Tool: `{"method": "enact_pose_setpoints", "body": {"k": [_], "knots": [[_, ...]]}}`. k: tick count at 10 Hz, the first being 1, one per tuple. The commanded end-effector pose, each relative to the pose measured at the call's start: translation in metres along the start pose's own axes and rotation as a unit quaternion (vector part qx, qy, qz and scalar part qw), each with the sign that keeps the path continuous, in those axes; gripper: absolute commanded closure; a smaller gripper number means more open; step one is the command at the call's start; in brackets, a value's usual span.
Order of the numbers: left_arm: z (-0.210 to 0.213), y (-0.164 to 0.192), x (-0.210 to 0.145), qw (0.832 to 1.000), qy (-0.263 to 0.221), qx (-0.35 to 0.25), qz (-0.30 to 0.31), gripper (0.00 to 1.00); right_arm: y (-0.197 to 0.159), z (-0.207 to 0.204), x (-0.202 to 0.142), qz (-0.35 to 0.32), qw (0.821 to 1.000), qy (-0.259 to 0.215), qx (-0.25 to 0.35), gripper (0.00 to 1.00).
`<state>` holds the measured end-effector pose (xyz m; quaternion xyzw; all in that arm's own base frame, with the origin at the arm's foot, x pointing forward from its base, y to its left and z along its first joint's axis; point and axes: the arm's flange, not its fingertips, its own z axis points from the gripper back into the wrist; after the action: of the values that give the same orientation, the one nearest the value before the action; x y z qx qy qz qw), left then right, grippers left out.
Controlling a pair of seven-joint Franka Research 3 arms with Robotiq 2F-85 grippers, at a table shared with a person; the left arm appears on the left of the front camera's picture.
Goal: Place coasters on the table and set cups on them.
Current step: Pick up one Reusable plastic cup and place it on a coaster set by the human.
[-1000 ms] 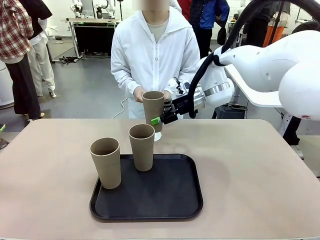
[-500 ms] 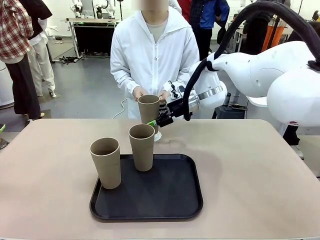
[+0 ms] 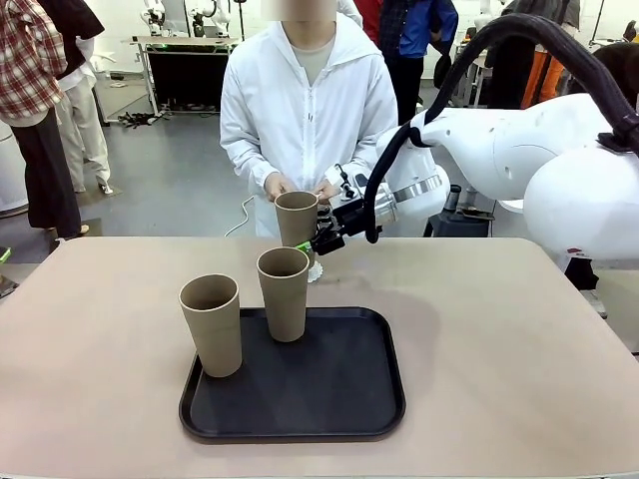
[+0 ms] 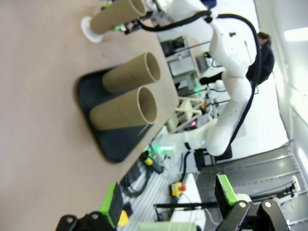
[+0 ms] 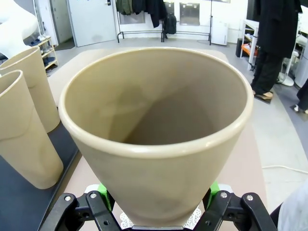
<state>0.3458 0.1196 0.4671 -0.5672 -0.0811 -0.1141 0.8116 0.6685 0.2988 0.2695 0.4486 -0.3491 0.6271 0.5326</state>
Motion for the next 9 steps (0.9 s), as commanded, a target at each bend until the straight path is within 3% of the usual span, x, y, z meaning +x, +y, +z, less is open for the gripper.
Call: {"method": "enact_pose_setpoints", "body": {"k": [1, 9], "knots": [[0.0014, -0.0013, -0.0004, 1.000, -0.003, -0.003, -0.002, 0.00, -0.0132, 0.0027, -0.0013, -0.009, 1.000, 0.001, 0.014, 0.18], [0.0014, -0.0013, -0.0004, 1.000, -0.003, -0.003, -0.002, 0.00, -0.0156, -0.0003, -0.0080, -0.017, 0.999, -0.005, 0.029, 0.18]]}}
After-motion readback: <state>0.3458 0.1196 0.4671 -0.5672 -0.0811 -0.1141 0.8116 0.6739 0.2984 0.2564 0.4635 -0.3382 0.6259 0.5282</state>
